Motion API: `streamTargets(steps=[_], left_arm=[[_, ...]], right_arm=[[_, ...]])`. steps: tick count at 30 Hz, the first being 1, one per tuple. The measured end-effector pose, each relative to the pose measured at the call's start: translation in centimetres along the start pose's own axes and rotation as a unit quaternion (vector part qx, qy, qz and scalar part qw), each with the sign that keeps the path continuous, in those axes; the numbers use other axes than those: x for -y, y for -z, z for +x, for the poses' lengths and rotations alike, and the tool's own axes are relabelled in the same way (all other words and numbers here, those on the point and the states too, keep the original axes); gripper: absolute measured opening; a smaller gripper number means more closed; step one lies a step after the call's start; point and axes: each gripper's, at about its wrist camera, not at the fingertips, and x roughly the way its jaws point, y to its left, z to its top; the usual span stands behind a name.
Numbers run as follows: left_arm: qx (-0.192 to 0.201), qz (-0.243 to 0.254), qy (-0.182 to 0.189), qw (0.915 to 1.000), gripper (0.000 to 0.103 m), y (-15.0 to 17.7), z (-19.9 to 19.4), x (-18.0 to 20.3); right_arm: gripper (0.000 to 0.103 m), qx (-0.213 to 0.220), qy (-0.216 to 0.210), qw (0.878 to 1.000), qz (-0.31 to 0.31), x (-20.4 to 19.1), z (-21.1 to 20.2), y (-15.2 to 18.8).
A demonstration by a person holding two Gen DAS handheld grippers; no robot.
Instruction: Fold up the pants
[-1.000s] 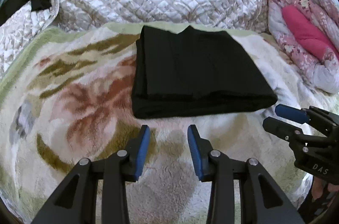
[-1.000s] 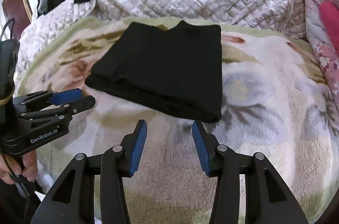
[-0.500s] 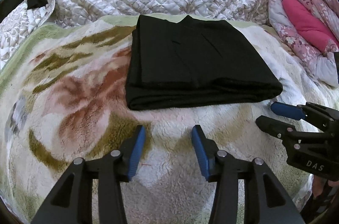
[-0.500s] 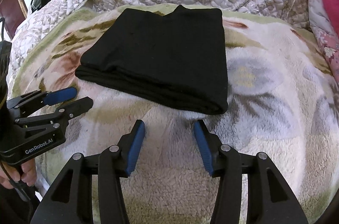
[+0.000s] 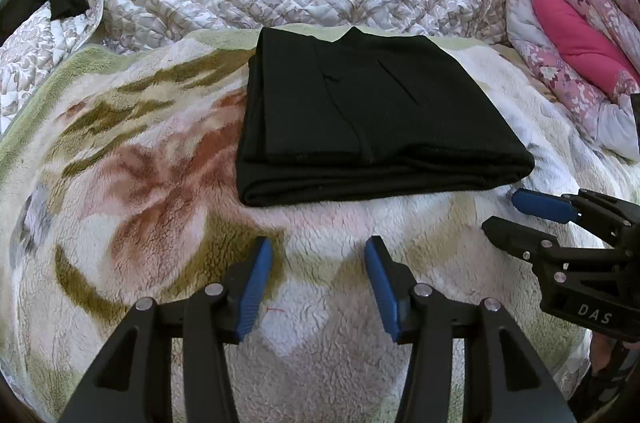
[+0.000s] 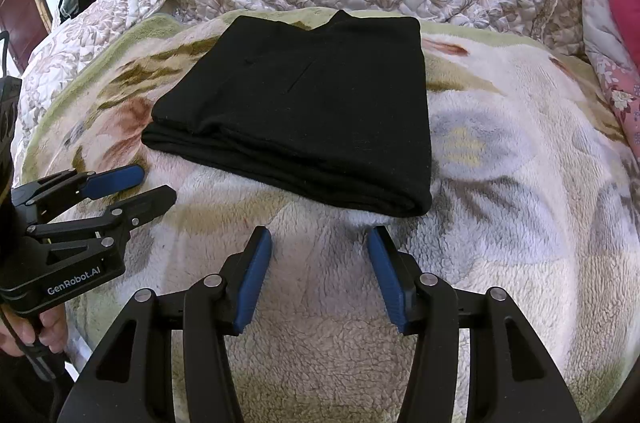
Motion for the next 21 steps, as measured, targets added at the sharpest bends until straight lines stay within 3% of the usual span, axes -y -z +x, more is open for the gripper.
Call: streamTargets(steps=[21], left_arm=[[-0.001, -0.001, 0.000, 1.0000, 0.054, -0.01, -0.03, 0.10]], right_arm=[[0.053, 0.000, -0.001, 1.000, 0.000, -0.03, 0.03, 0.05]])
